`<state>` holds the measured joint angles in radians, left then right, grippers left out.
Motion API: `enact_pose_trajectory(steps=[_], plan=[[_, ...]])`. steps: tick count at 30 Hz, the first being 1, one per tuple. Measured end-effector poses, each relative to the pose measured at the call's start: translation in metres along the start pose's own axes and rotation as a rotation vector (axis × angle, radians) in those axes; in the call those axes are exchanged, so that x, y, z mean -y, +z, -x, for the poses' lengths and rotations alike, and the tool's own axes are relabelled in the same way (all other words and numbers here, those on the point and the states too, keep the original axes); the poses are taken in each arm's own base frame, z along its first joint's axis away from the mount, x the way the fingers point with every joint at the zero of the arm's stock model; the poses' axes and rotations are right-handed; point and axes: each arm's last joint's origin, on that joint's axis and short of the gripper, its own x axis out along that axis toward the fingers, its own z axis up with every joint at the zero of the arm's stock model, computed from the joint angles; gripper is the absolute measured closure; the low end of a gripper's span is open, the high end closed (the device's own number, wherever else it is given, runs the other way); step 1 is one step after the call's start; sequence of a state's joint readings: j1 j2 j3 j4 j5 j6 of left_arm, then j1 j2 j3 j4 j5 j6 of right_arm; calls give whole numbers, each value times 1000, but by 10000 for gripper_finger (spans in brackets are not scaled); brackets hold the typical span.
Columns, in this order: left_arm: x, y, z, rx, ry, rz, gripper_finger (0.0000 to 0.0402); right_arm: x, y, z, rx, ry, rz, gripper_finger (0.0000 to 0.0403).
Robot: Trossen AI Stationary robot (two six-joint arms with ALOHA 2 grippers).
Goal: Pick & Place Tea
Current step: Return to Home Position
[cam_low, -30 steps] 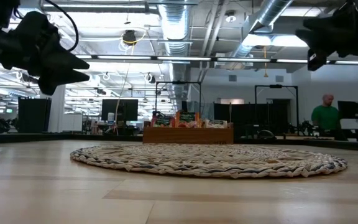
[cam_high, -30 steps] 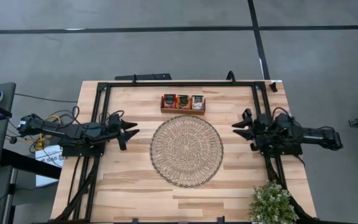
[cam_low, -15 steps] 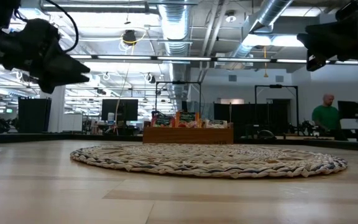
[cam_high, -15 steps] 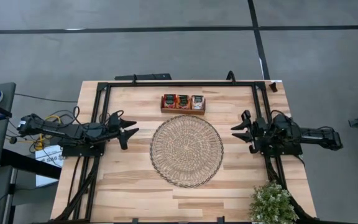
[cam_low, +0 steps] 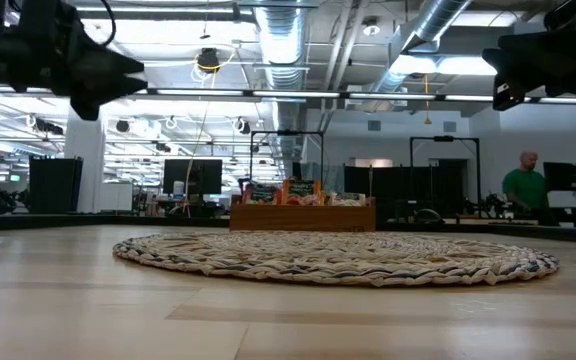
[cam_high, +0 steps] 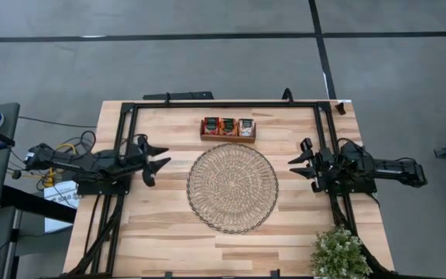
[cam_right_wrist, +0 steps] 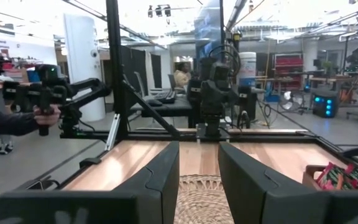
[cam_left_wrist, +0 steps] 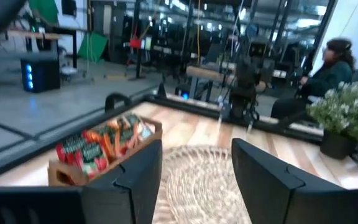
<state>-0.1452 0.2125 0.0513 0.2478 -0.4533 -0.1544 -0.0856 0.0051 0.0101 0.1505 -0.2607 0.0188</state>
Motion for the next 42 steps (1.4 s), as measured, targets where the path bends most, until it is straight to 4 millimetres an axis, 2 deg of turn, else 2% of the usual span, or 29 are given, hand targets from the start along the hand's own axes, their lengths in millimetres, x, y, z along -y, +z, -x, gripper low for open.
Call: enact_pose_trajectory(steps=[4,10,16,42], plan=[[-3,4,6,33,-2,-6,216,0,0,0,0,1,3,301],[-6,-4,15,-46,-64,54,216,0,0,0,-1,3,44,301],[-6,-10,14,-111,-65,109,216,0,-1,0,-12,2,43,301],[-6,-11,14,-124,-62,104,216,0,-2,0,-16,0,41,301]])
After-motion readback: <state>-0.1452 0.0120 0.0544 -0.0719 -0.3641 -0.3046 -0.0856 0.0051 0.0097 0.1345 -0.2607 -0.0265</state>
